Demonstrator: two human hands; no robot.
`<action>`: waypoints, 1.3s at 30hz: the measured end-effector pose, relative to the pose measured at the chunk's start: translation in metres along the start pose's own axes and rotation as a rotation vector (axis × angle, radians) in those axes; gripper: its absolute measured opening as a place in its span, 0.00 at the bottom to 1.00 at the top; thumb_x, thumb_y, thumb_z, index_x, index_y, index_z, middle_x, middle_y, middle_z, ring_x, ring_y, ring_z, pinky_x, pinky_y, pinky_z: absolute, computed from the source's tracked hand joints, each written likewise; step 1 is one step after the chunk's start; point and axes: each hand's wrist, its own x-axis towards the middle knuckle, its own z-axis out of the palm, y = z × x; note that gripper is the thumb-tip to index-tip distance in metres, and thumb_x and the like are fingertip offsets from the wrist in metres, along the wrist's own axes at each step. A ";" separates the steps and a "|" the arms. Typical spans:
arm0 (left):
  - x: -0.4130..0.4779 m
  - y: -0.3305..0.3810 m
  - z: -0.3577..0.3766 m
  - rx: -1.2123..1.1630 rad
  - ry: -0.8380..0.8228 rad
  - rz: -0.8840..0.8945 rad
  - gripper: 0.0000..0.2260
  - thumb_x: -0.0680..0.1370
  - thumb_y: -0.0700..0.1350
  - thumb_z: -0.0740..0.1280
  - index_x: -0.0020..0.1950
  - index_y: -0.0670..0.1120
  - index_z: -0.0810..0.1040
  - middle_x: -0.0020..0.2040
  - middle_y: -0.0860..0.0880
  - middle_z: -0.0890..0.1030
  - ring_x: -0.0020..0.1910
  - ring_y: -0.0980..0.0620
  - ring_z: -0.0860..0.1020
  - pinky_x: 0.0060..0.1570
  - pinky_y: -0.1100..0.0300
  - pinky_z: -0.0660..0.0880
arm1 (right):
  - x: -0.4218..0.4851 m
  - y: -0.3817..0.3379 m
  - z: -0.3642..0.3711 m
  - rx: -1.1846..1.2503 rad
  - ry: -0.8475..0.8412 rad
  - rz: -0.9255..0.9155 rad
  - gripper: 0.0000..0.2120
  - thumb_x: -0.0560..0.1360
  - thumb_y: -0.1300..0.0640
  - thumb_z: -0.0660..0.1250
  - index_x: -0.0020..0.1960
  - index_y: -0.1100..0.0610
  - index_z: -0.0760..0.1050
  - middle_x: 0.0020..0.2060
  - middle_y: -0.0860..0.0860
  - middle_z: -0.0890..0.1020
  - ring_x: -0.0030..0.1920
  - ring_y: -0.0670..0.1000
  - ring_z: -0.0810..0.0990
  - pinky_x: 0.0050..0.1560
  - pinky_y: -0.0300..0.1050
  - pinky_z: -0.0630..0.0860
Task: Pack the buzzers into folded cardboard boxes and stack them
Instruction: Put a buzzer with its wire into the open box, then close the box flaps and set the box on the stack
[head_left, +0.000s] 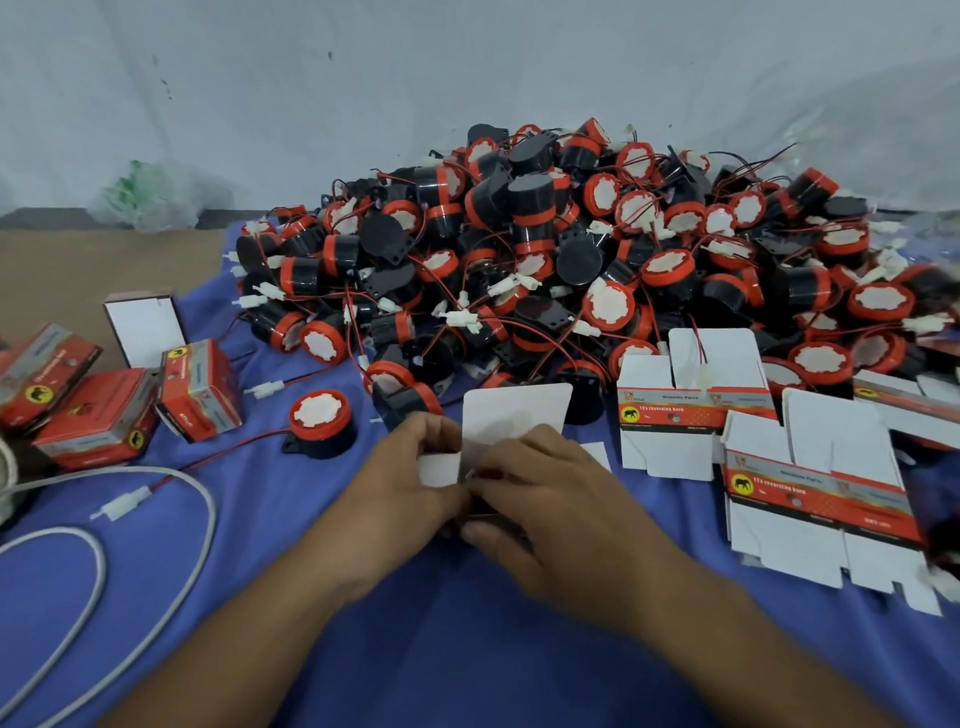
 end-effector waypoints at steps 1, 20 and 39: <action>0.001 -0.002 -0.002 -0.045 0.004 -0.003 0.22 0.68 0.39 0.78 0.56 0.55 0.76 0.54 0.52 0.81 0.45 0.55 0.82 0.40 0.60 0.80 | -0.001 0.000 0.000 -0.010 -0.009 0.002 0.18 0.82 0.44 0.57 0.60 0.50 0.81 0.61 0.44 0.76 0.60 0.52 0.69 0.61 0.50 0.68; -0.007 -0.001 0.009 0.523 0.173 0.409 0.02 0.75 0.48 0.73 0.46 0.51 0.84 0.56 0.59 0.70 0.57 0.62 0.68 0.55 0.72 0.65 | -0.020 0.058 -0.021 0.632 0.462 0.604 0.06 0.78 0.61 0.67 0.52 0.53 0.78 0.37 0.45 0.82 0.36 0.44 0.80 0.37 0.37 0.77; -0.009 0.001 -0.001 0.319 -0.093 0.506 0.12 0.77 0.32 0.69 0.47 0.50 0.79 0.61 0.63 0.80 0.61 0.63 0.77 0.53 0.70 0.75 | -0.018 0.067 0.008 0.733 -0.066 0.108 0.20 0.77 0.49 0.70 0.69 0.43 0.76 0.64 0.37 0.74 0.65 0.43 0.75 0.60 0.44 0.77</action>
